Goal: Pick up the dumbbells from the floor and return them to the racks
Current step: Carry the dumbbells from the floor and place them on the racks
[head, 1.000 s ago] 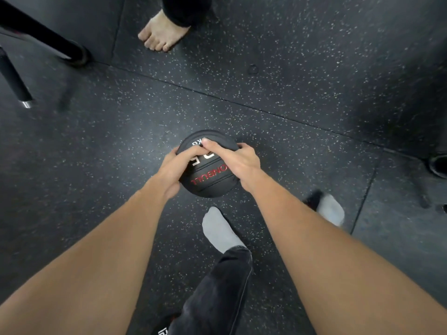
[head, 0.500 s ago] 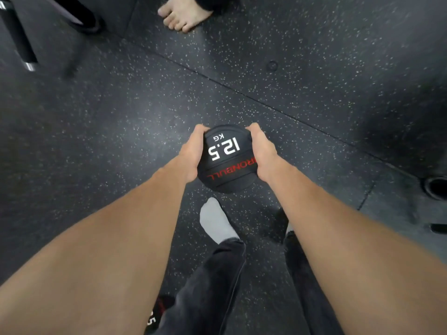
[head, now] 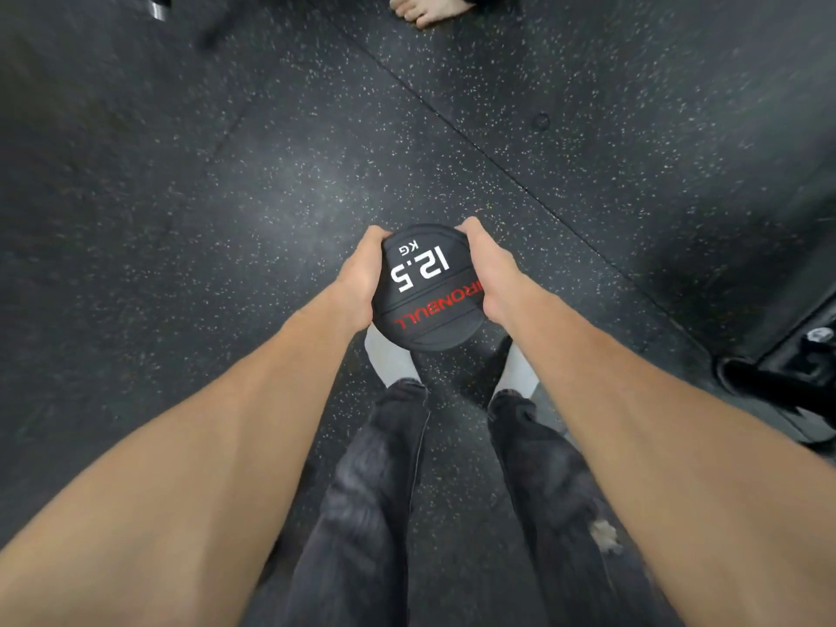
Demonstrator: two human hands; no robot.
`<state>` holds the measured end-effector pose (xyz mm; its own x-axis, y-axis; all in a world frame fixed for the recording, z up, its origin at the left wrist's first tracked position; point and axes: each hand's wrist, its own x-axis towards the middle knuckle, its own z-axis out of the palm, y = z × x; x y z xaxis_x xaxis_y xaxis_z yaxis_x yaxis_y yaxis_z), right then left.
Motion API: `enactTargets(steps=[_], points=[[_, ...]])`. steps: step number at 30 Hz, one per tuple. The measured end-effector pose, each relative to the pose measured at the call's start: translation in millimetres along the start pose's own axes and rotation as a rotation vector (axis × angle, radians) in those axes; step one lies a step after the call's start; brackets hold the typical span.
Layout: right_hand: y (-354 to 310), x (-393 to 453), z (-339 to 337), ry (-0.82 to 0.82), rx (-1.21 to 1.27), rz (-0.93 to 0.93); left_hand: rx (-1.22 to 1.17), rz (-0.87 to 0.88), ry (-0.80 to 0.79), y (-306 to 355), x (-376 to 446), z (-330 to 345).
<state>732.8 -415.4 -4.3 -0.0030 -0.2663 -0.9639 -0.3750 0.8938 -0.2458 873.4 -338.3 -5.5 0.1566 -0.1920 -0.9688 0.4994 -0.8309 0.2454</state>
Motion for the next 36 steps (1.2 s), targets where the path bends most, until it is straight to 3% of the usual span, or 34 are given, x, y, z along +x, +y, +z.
enactTargets(steps=[8, 18, 23, 36], points=[[-10, -107, 25, -0.1, -0.208, -0.114, -0.254, 0.115, 0.097, -21, -115, -42], [-15, -324, 92, -0.361, -0.594, -0.352, -0.865, 0.327, 0.309, -84, -327, -98], [34, -449, 127, -0.569, -0.737, -0.361, -1.165, 0.407, 0.41, -144, -465, -122], [223, -760, 191, -1.207, -1.078, -0.456, -1.647, 0.662, 1.057, -328, -767, -169]])
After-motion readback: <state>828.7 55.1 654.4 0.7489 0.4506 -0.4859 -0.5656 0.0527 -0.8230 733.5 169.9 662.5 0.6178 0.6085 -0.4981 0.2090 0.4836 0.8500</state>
